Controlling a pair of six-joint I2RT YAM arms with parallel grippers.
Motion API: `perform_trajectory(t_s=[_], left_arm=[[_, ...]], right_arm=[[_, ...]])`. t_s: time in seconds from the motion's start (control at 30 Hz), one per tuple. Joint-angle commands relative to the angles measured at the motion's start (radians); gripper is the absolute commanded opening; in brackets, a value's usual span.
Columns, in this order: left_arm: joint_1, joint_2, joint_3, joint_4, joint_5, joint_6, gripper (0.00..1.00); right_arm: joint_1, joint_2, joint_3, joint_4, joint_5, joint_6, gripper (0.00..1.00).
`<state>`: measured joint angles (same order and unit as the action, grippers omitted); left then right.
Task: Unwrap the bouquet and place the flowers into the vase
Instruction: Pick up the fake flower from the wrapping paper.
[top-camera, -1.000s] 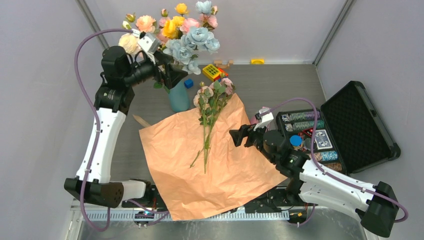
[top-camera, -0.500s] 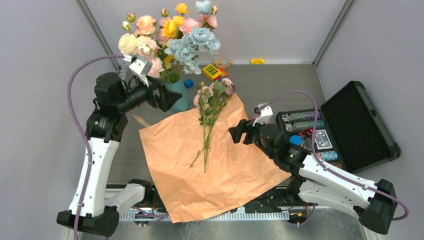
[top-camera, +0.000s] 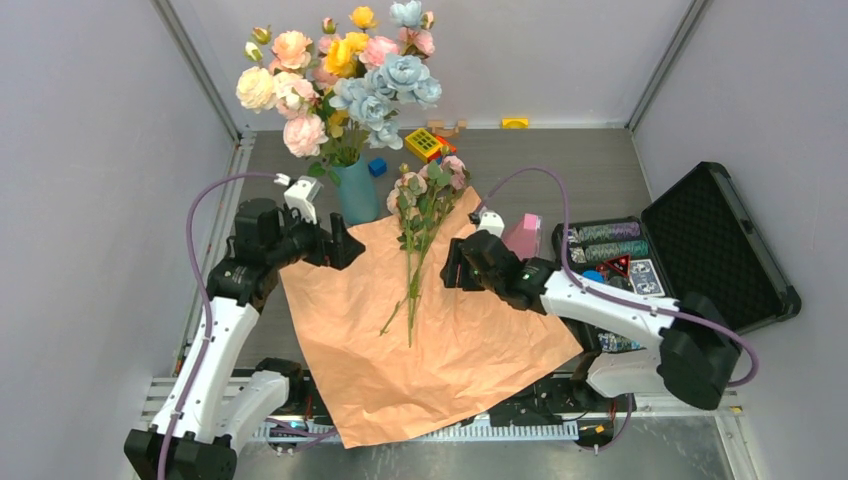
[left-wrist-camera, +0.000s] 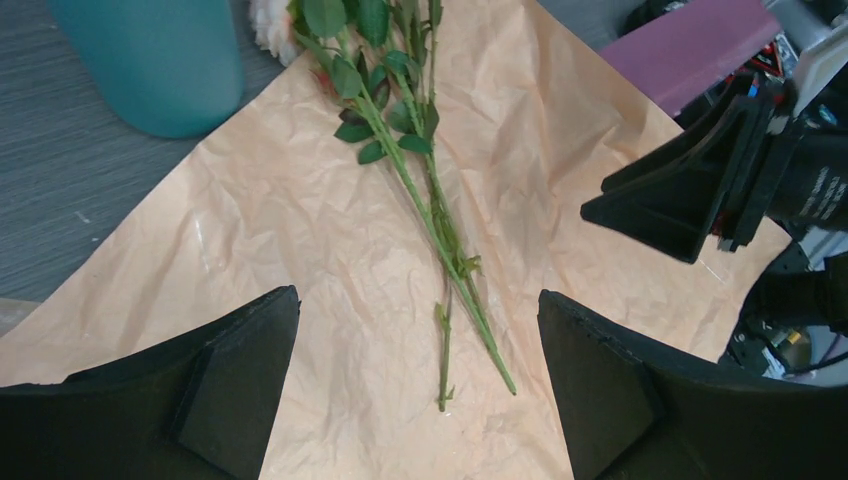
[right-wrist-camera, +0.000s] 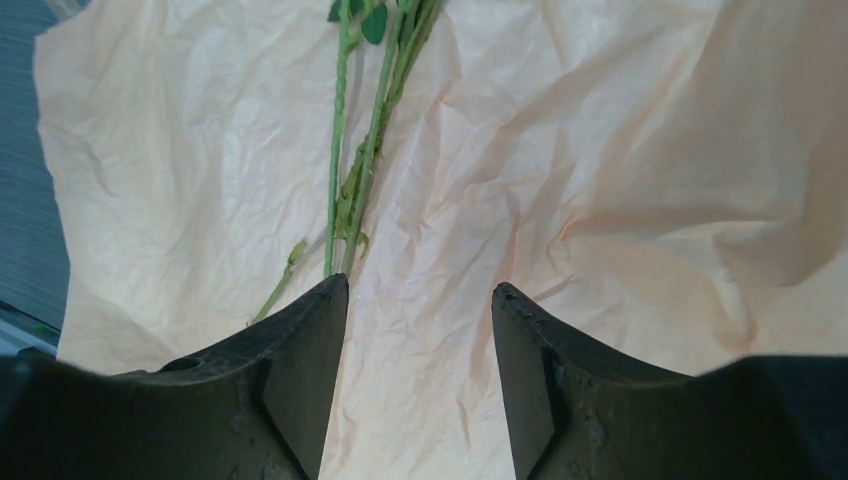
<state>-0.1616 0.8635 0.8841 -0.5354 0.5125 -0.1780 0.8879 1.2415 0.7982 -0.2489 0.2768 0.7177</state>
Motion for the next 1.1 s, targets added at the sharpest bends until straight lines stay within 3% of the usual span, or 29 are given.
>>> perform_trajectory(t_s=[0.0,0.13,0.4,0.63,1.07], left_arm=[[0.002,-0.024,0.007,0.047,-0.126,-0.033,0.91],[0.002,0.004,0.023,-0.033,-0.264,-0.026,0.9],[0.002,-0.008,0.018,-0.039,-0.323,-0.009,0.89],[0.002,0.001,0.021,-0.049,-0.334,-0.003,0.89],[0.002,0.006,0.021,-0.055,-0.338,-0.004,0.89]], right_arm=[[0.004,0.124,0.069,0.034,-0.073,0.101,0.58],[0.022,0.263,0.147,0.047,-0.095,0.101,0.53],[0.032,0.48,0.352,0.052,-0.112,0.041,0.42],[0.033,0.584,0.454,0.03,-0.084,0.01,0.39],[0.033,0.659,0.477,0.034,-0.082,0.007,0.33]])
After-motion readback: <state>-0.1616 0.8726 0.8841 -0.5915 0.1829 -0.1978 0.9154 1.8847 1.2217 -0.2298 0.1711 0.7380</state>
